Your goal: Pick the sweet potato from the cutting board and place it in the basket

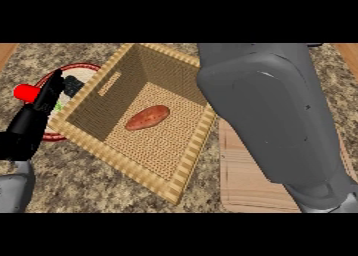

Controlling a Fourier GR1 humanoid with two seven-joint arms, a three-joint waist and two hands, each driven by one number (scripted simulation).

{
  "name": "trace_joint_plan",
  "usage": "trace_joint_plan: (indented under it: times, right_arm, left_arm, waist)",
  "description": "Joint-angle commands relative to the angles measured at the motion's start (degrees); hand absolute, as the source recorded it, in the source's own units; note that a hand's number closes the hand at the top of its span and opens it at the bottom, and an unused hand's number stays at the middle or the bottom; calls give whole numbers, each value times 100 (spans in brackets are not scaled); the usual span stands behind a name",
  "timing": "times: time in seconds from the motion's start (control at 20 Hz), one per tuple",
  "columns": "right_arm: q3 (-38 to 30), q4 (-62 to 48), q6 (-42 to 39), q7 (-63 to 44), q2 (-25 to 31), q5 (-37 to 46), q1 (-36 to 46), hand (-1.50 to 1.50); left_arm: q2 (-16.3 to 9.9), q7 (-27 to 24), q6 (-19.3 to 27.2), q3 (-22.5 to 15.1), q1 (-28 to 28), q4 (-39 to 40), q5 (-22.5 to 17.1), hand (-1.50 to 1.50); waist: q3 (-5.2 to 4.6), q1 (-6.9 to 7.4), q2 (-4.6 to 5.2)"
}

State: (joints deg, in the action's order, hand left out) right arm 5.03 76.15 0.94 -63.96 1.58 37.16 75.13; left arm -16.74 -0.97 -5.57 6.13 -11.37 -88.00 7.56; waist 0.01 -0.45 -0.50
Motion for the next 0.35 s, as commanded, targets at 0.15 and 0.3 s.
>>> trace_joint_plan:
  times: [0.15, 0.3]
  right_arm:
    - [-865, 1134, 680, -845, 458, 618, -458, -150]
    - [-1253, 1691, 518, -777, 695, 683, -1061, -150]
  left_arm:
    - [-142, 171, -121, 186, 18, -110, -165, 0]
    - [53, 83, -19, 29, 172, -192, -70, 0]
  waist:
    - [8, -150, -46]
    - [9, -172, -31]
